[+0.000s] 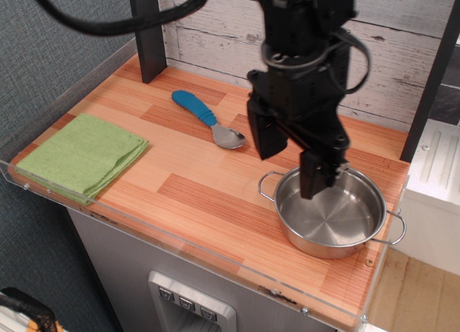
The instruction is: Move pot to the far side of table away from napkin
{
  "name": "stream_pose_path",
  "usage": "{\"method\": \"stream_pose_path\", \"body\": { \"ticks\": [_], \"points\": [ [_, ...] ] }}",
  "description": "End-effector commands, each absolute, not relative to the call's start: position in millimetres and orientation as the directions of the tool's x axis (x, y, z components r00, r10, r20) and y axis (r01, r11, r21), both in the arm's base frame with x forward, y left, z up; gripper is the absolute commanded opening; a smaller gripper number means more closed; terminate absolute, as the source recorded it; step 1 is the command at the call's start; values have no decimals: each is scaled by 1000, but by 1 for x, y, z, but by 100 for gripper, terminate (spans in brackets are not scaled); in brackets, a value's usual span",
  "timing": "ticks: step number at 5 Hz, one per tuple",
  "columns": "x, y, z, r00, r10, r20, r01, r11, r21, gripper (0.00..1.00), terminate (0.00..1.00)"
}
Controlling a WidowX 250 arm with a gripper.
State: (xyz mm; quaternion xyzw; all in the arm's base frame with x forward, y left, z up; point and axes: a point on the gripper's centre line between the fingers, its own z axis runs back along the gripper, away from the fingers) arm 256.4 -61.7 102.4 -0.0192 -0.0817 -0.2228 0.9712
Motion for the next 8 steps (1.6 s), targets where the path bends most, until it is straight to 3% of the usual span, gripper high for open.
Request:
{"method": "stream_pose_path", "body": {
  "ticks": [1, 3, 5, 6, 8],
  "points": [
    [217, -7, 121, 930, -304, 209, 312, 950, -6, 100, 0],
    [196, 32, 97, 964, -212, 160, 211, 977, 21, 100, 0],
    [181, 86, 88, 991, -27, 128, 20, 998, 53, 100, 0],
    [174, 102, 79, 993, 16, 117, -26, 995, 92, 100, 0],
    [171, 110, 77, 991, 37, 131, -45, 997, 60, 100, 0]
  ]
}}
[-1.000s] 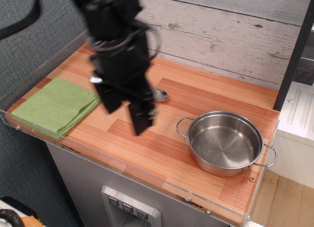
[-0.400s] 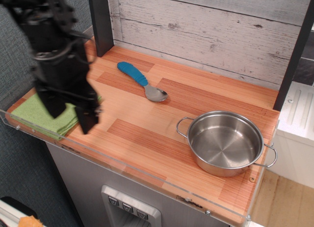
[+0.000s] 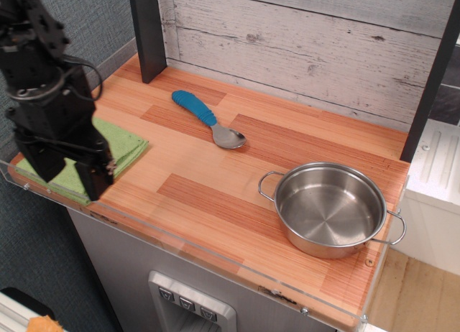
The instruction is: Move pot to the far side of table away from napkin
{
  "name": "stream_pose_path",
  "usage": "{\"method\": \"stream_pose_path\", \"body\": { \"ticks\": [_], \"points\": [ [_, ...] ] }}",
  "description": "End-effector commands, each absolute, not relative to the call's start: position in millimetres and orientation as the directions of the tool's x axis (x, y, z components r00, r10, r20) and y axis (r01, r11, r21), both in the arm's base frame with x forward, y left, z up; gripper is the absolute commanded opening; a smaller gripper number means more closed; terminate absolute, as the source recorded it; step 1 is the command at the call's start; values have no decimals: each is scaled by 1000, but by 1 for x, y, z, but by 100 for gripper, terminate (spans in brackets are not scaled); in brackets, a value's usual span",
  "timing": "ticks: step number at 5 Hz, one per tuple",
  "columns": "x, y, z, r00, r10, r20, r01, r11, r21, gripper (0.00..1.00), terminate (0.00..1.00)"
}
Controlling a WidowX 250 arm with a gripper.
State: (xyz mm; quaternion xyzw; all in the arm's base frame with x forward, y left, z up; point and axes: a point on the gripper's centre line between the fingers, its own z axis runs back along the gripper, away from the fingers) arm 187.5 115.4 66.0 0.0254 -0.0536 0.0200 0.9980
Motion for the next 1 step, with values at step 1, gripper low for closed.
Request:
{"method": "stream_pose_path", "body": {
  "ticks": [1],
  "points": [
    [171, 110, 77, 991, 37, 131, -45, 997, 60, 100, 100]
  ]
}}
